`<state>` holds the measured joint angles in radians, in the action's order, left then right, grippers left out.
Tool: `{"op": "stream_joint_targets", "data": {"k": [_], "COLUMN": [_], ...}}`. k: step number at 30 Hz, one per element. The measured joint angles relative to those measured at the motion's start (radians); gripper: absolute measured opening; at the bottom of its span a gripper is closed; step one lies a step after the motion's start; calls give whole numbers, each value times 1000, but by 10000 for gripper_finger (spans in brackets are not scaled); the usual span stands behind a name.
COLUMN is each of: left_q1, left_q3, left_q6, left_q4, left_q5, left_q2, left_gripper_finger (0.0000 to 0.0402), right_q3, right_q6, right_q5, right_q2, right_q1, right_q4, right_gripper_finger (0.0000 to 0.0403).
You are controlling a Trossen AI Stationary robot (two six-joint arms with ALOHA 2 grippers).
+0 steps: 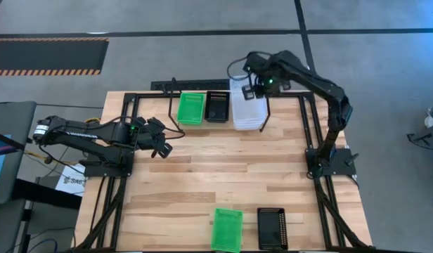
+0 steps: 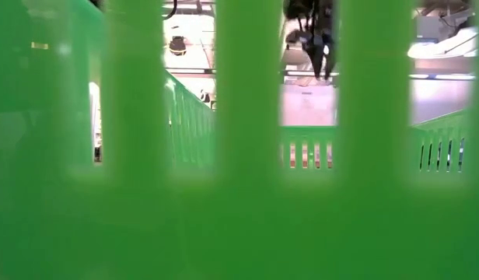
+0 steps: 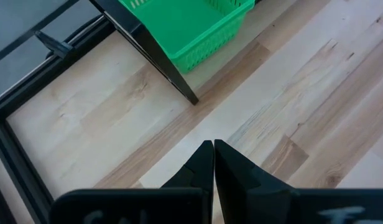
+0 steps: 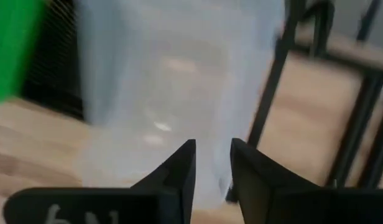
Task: Stack baskets on shelf by color
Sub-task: Stack the transparent bin into the transparent bin on the shelf
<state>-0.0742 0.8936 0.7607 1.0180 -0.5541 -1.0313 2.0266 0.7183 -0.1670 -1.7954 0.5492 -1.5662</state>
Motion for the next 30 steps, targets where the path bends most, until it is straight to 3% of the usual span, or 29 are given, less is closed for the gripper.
{"op": "stream_joint_targets", "data": {"k": [6, 13, 24, 30], "left_q1": [0, 0, 0, 2], "left_q3": [0, 0, 0, 0], "left_q6": [1, 3, 39, 42], "left_q4": [-2, -35, -47, -46], "left_q5": [1, 2, 2, 1], "left_q2": [0, 0, 0, 0], "left_gripper_finger": [0, 0, 0, 0], "right_q3": [144, 149, 148, 148], "right_q6": [-109, -279, -383, -386], "right_q5": [-20, 86, 92, 89], "right_q2": [3, -58, -217, -204], "right_q1": [49, 155, 163, 160], "right_q4": [65, 181, 227, 267], "right_gripper_finger": [89, 11, 4, 3]}}
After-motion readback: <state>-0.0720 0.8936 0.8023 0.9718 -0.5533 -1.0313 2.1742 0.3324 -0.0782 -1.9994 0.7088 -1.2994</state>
